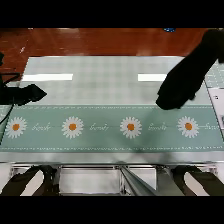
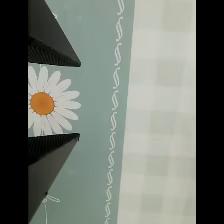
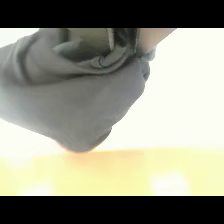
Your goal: Fold the shirts.
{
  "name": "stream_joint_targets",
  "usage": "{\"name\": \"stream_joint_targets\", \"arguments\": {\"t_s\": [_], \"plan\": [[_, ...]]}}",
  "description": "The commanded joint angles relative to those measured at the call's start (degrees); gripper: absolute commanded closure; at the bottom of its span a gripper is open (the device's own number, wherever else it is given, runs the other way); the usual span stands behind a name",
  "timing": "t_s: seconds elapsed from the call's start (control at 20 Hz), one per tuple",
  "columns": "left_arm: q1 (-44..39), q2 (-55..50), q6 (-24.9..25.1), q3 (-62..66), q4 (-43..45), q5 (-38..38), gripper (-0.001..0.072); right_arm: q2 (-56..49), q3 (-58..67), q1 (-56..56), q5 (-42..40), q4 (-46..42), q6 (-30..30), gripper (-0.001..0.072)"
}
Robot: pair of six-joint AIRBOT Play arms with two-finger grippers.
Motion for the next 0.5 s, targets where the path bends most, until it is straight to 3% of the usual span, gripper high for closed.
{"name": "stream_joint_targets", "arguments": {"t_s": [0.0, 0.45], "plan": [[0.4, 0.5, 0.3, 0.0, -0.7, 0.1, 0.0201, -0.8, 12.9, 5.4, -2.3, 1.9, -0.5, 0.0677], [0.4, 0.5, 0.1, 0.0, -2.3, 3.7, 0.0201, -7.1, 17.8, 28.3, -2.3, 2.7, -0.7, 0.0677]]}}
